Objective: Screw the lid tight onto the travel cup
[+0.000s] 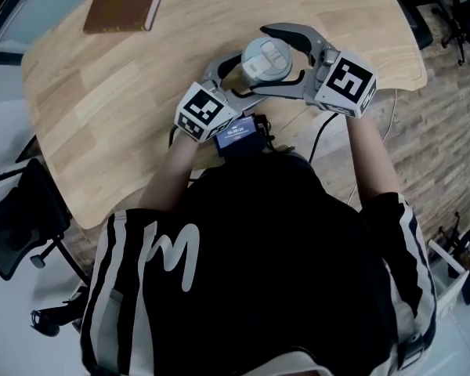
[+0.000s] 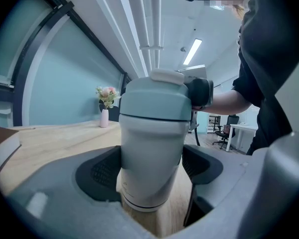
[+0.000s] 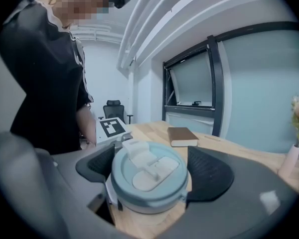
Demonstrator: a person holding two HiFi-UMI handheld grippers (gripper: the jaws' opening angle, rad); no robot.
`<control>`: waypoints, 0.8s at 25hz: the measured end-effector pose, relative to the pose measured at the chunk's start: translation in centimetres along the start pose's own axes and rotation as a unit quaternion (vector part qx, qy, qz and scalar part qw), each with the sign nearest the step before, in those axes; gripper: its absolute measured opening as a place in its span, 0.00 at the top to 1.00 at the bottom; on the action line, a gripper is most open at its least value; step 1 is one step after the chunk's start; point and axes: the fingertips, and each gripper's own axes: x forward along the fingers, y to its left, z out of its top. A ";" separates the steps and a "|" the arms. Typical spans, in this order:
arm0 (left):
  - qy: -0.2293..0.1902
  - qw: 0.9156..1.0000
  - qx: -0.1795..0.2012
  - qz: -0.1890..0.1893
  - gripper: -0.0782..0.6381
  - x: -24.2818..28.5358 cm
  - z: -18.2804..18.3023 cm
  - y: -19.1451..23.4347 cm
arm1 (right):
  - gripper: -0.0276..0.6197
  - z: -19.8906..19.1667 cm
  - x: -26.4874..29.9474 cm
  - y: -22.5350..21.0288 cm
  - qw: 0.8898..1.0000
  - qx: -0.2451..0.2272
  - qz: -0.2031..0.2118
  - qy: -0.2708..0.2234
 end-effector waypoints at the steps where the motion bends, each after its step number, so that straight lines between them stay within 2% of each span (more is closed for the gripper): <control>1: 0.000 1.000 0.000 0.001 0.35 0.0 0.0 0.0 | 0.26 0.0 0.0 -0.1 1.000 0.003 -0.011 0.002; 10: 0.000 1.000 -0.001 0.004 0.35 0.1 -0.1 0.0 | 0.26 -0.5 -0.1 -0.9 0.991 0.040 -0.125 0.010; 20: 0.004 1.000 -0.001 0.010 0.35 0.1 -0.1 0.1 | 0.26 -0.6 -0.4 -1.6 0.973 0.073 -0.220 0.000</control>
